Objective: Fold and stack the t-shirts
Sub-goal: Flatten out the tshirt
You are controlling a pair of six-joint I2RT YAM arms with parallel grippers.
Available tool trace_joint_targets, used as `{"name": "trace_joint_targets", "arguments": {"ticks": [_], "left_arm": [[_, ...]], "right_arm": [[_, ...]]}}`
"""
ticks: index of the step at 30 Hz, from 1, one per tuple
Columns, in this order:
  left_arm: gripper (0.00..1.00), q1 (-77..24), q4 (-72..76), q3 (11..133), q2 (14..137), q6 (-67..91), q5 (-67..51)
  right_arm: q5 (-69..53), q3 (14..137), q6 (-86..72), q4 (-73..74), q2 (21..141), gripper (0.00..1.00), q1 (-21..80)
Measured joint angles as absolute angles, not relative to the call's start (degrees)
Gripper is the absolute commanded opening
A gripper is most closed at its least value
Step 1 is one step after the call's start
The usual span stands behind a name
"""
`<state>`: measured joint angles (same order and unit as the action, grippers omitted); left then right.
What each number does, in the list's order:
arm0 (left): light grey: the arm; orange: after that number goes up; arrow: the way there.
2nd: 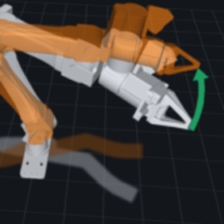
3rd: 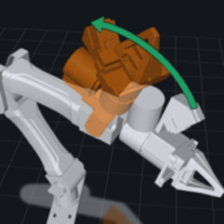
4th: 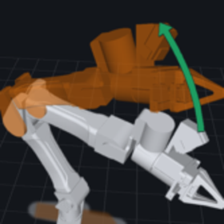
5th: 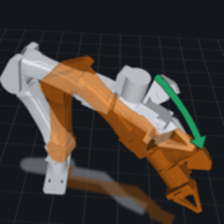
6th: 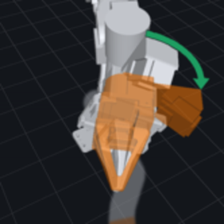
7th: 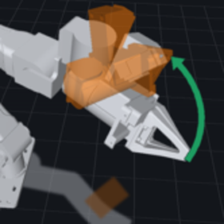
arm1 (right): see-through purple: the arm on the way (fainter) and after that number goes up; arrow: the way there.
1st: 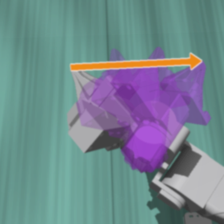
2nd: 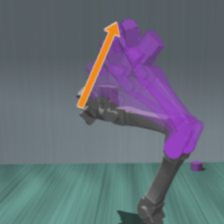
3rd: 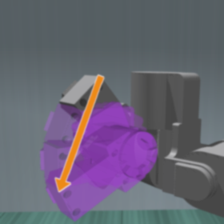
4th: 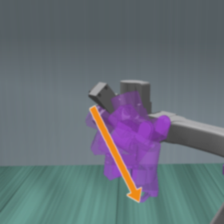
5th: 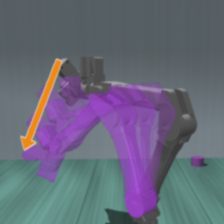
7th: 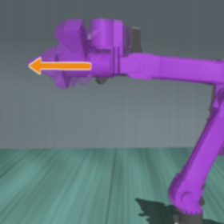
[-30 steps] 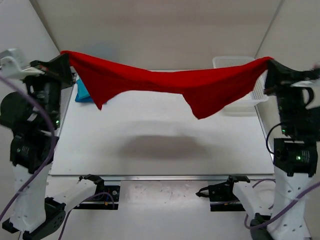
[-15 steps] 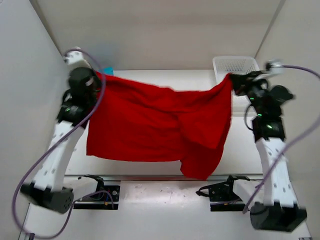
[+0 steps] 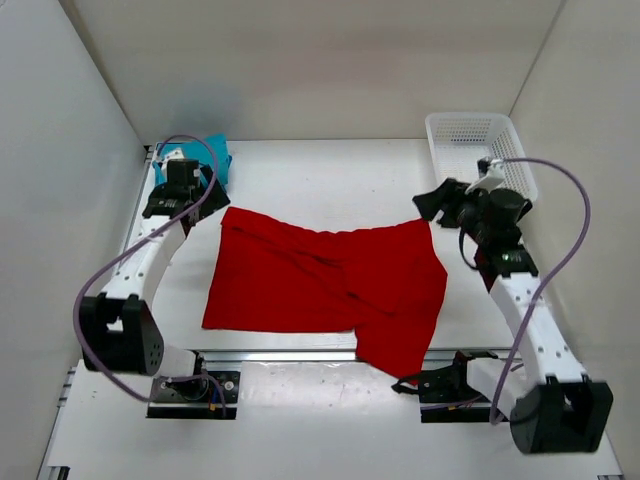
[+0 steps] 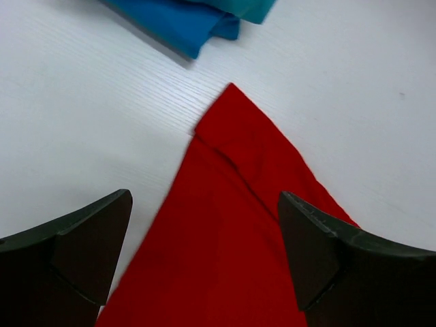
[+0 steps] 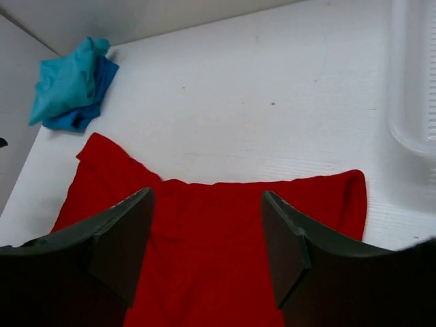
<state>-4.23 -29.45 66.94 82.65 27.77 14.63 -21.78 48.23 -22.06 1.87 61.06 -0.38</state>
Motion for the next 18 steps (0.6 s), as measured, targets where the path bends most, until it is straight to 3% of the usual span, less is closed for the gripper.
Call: {"name": "trace_joint_targets", "arguments": {"ticks": [2,4,5,6,10,18], "left_arm": [[0.99,-5.2,-29.5,64.7,79.5,29.6,12.4],[0.99,-8.1,-29.9,60.9,76.8,31.0,10.0],[0.99,-10.5,-30.2,59.1,76.4,31.6,8.5],[0.98,-12.9,-30.5,57.5,76.4,32.2,7.1],[0.98,-21.1,-31.3,50.2,79.7,33.4,0.9],[0.99,-21.1,-32.3,50.1,88.8,34.4,-0.9]], "right_arm": [[-19.7,45.5,-23.0,2.4,55.6,0.66,3.1],[-17.8,41.5,-24.1,5.6,51.6,0.81,7.6],[-17.4,39.6,-24.7,7.4,50.4,0.96,9.6],[-17.0,37.8,-25.5,9.1,49.6,0.99,11.0],[-15.2,30.3,-28.4,13.9,51.1,0.99,13.7],[-13.6,31.0,-30.8,15.0,68.1,0.99,18.0]]}}
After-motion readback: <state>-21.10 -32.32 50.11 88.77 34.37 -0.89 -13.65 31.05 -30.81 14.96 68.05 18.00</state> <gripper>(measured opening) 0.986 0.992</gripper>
